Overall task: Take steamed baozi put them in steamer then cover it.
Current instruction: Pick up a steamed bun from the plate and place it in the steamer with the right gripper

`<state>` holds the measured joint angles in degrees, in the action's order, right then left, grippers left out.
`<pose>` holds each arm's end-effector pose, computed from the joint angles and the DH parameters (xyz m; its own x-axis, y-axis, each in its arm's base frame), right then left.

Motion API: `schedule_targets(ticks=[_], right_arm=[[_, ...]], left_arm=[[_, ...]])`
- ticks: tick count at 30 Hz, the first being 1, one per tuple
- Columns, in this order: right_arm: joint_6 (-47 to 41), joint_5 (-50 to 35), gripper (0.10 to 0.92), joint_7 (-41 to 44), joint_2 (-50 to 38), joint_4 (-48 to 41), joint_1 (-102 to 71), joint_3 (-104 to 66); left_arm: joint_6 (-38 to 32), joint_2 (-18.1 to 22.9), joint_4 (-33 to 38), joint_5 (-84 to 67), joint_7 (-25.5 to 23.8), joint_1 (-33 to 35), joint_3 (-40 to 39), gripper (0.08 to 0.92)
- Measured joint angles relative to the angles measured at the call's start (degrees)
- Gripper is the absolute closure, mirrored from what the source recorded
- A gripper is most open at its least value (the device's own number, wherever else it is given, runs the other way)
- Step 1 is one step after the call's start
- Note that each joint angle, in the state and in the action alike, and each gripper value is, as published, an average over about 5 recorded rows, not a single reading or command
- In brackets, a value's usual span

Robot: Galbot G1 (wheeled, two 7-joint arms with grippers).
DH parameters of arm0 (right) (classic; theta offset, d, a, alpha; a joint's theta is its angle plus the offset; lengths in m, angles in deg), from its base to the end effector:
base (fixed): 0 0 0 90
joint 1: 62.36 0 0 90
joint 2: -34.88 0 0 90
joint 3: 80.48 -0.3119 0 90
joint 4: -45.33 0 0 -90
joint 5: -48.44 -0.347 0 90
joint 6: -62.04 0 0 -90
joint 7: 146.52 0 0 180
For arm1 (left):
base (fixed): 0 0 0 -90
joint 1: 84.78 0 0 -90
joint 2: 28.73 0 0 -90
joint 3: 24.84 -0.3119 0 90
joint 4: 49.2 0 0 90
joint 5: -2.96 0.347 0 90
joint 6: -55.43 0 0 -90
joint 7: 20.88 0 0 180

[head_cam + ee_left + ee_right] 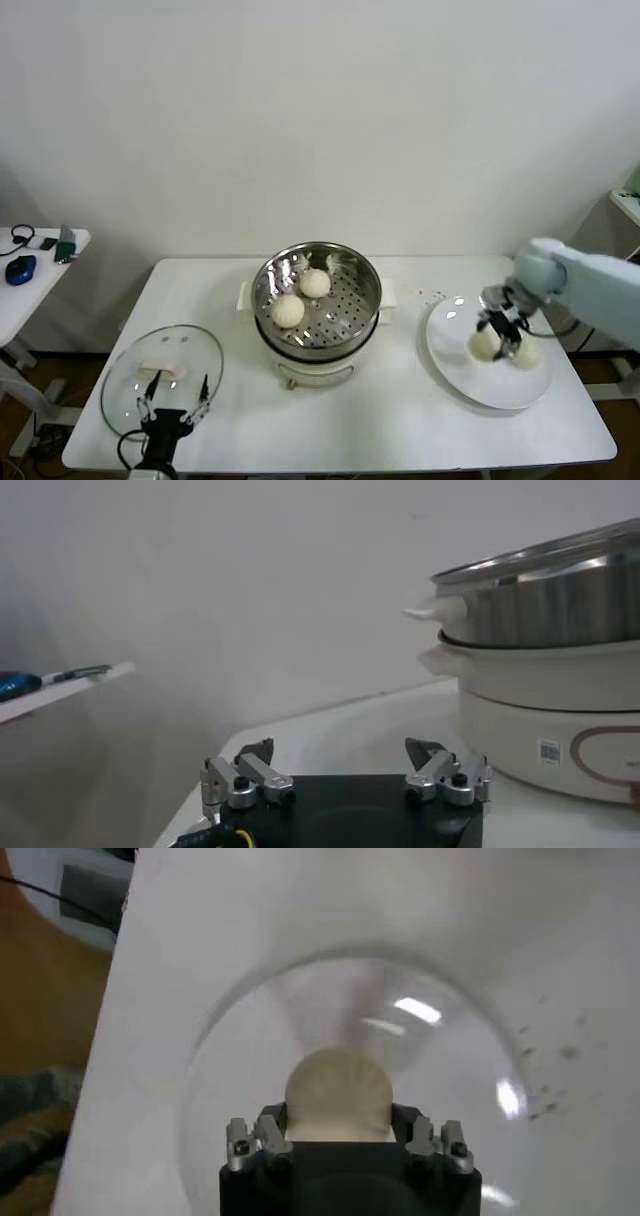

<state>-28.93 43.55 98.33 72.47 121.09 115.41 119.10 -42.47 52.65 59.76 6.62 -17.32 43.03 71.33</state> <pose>0.4887 -0.1215 -0.1318 -0.0643 -0.0330 0.9974 -0.9273 -0.3672 -0.0720 0.1403 0.0647 -0.3514 -0.9830 -0.0787 0.1659 -0.0346 0.9667 0.2536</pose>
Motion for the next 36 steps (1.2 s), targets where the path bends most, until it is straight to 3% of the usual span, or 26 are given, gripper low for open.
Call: schedule_targets(ticks=[15, 26, 36], right_arm=[[17.37, 1.23, 0.353, 1.19, 17.93, 5.41, 19.90, 5.54], [23.43, 5.75, 0.347, 1.76, 30.91, 5.38, 18.07, 3.30], [26.80, 9.83, 0.342, 2.96, 36.99, 4.66, 13.00, 2.49]], left_arm=[[0.27, 0.28, 2.57, 0.24, -0.04, 1.83, -0.23, 0.177], [0.57, -0.37, 4.27, 0.54, -0.02, 3.30, 0.03, 0.177], [1.09, -0.90, 4.90, 0.13, -0.25, 4.10, 0.66, 0.177]])
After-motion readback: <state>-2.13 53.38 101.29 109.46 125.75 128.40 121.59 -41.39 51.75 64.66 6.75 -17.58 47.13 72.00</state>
